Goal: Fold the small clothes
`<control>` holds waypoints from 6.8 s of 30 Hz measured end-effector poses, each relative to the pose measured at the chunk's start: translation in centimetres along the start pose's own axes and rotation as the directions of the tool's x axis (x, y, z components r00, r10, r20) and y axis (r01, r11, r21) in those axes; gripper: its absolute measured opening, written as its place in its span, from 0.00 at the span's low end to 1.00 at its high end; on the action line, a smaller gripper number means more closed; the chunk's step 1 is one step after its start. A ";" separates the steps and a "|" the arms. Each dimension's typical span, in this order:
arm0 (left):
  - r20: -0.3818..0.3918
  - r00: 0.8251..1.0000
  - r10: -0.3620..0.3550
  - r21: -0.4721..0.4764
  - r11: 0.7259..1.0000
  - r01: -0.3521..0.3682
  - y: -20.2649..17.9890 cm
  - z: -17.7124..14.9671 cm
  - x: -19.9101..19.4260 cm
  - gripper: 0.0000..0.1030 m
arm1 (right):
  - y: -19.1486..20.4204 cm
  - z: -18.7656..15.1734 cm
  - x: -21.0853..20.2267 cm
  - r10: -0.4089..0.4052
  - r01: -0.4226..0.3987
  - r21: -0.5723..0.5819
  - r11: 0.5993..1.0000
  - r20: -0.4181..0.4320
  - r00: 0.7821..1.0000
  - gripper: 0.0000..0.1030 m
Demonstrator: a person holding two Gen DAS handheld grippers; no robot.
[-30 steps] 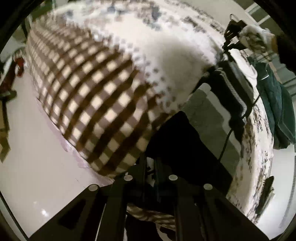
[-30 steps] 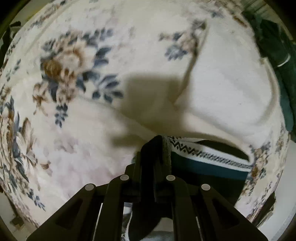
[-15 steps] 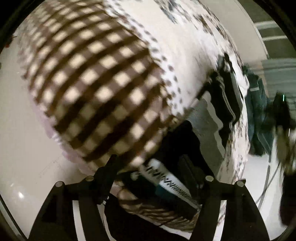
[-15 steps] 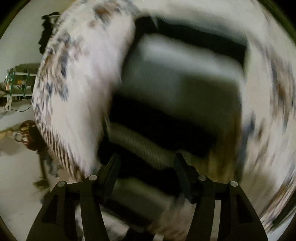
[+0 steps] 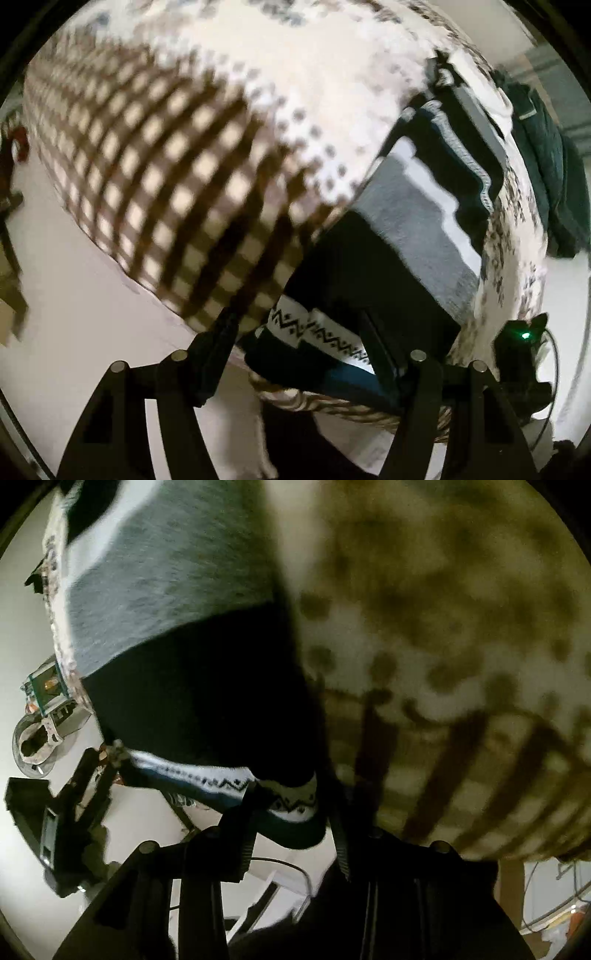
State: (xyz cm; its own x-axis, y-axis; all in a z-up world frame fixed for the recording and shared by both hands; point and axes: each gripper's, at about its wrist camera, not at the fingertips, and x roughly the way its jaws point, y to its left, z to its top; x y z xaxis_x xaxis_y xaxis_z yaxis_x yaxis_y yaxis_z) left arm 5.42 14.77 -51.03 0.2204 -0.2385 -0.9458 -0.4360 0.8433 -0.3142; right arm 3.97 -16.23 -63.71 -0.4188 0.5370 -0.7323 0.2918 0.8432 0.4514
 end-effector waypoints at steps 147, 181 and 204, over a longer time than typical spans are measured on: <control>-0.340 0.824 -0.454 0.077 0.860 0.505 2.1 2.4 8.9 0.18 | -4.5 -5.6 3.2 0.448 -0.458 0.088 0.885 0.106 0.887 0.22; 0.050 0.921 -0.387 0.405 0.851 0.335 -23.4 31.1 4.3 0.09 | 7.6 15.2 -30.0 0.367 -0.362 -0.145 0.921 0.639 0.677 0.08; 0.071 0.978 -0.198 0.403 0.902 0.153 -28.9 41.3 11.6 0.66 | 8.6 32.2 -33.3 0.325 -0.368 -0.070 0.927 0.639 0.697 0.75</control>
State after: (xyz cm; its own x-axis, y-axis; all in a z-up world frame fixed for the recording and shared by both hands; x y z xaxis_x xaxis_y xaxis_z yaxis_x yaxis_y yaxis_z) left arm 56.61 7.52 -49.54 0.3638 -0.3655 -0.8568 -0.0082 0.9185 -0.3953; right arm 48.13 -27.67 -51.83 0.3522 0.6328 -0.6896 0.3642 0.5861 0.7238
